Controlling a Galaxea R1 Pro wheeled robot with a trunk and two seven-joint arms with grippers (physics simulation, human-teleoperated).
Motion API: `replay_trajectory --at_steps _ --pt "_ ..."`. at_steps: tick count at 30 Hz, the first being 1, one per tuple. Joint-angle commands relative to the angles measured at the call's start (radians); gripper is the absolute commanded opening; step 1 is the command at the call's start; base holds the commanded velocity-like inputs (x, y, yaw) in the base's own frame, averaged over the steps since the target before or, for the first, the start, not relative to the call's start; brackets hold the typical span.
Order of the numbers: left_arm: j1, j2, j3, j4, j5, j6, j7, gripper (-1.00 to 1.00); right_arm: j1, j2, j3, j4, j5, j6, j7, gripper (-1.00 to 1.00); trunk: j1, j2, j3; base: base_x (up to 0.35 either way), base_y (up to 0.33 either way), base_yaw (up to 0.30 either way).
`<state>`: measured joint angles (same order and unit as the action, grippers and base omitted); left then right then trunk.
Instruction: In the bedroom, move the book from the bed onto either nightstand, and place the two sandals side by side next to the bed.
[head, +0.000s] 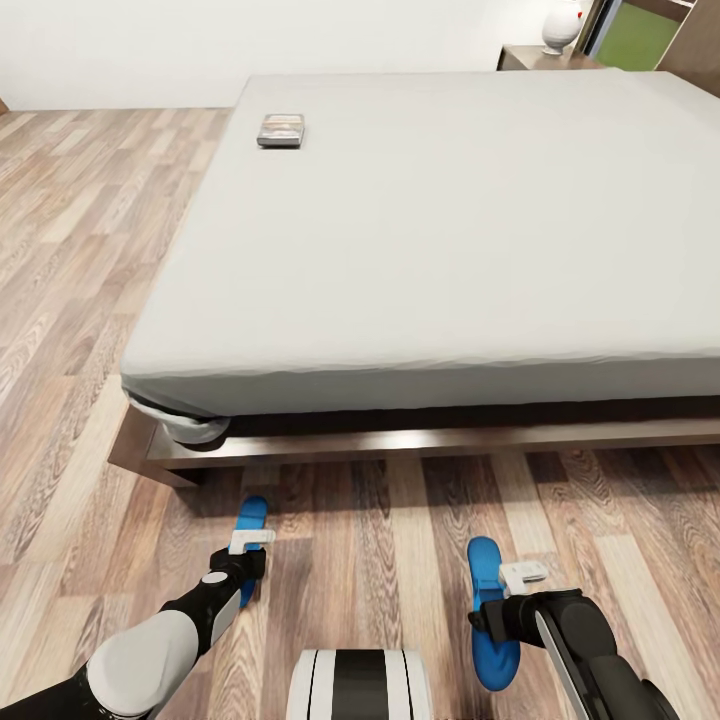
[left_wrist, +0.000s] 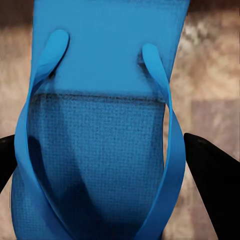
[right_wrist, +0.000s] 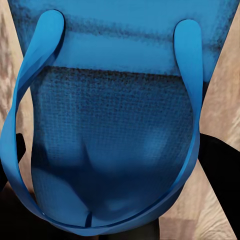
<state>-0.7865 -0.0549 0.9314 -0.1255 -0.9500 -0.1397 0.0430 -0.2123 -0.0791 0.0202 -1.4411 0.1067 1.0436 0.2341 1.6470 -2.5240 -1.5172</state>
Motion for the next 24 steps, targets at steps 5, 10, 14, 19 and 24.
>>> replay_trajectory --at_steps 5,10,14,19,24 --pt "0.000 0.000 0.006 0.001 -0.012 -0.003 0.005 -1.00 -0.001 -0.001 0.001 -0.001 0.010 0.004 0.008 -1.00 0.001 -0.001 -0.012 0.000 0.000 0.000" --pt "0.000 0.000 0.006 0.001 -0.012 -0.003 0.005 -1.00 0.000 -0.001 0.001 -0.001 0.010 0.004 0.008 -1.00 0.001 -0.001 -0.012 0.000 0.000 0.000" --pt "0.000 0.000 0.006 0.001 -0.012 -0.003 0.005 -1.00 0.000 -0.001 0.001 -0.001 0.010 0.004 0.008 -1.00 0.001 -0.001 -0.012 0.000 0.000 0.000" --pt "0.000 0.000 0.006 0.001 -0.012 -0.003 0.005 -1.00 -0.001 -0.001 0.001 -0.001 0.010 0.004 0.008 -1.00 0.002 -0.002 -0.024 0.000 0.000 0.000" --pt "0.000 0.000 0.006 0.001 -0.012 -0.003 0.005 -1.00 0.000 -0.001 0.001 -0.001 0.010 0.004 0.008 -1.00 0.003 -0.002 -0.028 0.000 0.000 0.000"
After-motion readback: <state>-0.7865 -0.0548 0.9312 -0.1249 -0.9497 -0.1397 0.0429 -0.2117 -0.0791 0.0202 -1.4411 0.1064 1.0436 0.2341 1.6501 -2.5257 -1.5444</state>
